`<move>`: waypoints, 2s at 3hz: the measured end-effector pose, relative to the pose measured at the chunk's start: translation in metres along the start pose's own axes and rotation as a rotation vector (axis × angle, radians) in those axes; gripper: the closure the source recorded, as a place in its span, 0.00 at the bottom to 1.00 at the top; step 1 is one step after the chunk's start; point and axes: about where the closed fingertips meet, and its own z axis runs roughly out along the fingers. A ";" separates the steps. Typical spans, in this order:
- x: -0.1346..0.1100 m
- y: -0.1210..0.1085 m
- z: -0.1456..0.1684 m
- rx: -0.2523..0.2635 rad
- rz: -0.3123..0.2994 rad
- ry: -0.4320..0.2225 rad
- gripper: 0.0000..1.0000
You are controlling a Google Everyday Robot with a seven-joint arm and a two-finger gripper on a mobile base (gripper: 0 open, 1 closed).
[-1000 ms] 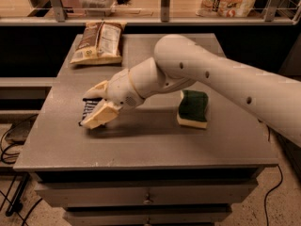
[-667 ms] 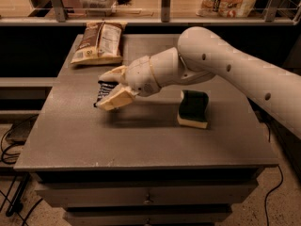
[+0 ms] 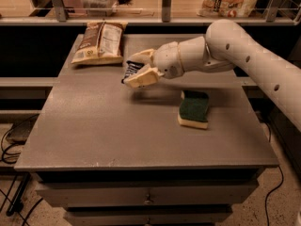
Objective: Move rxbar blueberry near brown chip bag
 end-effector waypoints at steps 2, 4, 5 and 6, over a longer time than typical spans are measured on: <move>0.024 -0.057 -0.017 0.190 0.081 0.043 1.00; 0.022 -0.085 0.014 0.368 0.190 0.060 0.58; 0.019 -0.102 0.040 0.417 0.240 0.034 0.35; 0.017 -0.114 0.055 0.456 0.281 0.021 0.12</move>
Offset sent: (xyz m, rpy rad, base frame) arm 0.0856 -0.0394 -0.0130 -0.0183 0.0158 -0.4077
